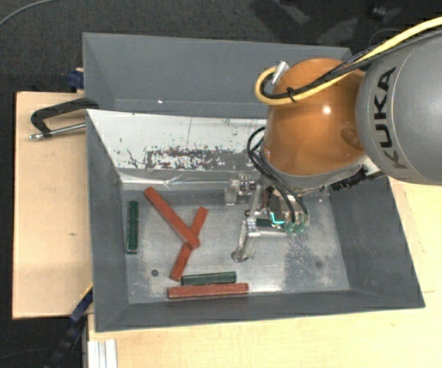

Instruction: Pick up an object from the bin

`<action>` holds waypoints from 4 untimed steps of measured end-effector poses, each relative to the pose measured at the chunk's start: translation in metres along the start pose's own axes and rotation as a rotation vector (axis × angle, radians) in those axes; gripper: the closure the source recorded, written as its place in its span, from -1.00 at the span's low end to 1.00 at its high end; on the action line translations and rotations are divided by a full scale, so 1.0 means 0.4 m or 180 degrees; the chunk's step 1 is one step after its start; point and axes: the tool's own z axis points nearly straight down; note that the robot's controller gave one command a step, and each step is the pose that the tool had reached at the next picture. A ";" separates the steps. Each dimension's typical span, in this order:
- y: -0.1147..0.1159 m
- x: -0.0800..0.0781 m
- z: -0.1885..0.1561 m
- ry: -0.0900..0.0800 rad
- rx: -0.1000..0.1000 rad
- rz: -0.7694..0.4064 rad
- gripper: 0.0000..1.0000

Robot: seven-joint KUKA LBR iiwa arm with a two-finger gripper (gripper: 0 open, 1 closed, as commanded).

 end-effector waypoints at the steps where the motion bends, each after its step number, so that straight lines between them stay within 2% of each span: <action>1: 0.052 -0.073 0.354 -0.0012 0.0002 -0.0861 -1.00; 2: 0.144 -0.139 0.372 -0.0044 -0.0002 -0.1288 -1.00; 3: 0.141 -0.138 0.372 -0.0035 -0.0002 -0.1280 1.00; 4: 0.088 -0.095 0.019 -0.0063 0.0003 -0.1329 1.00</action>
Offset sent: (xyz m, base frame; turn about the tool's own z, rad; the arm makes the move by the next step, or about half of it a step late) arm 0.0285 0.0203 -0.1399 -0.2706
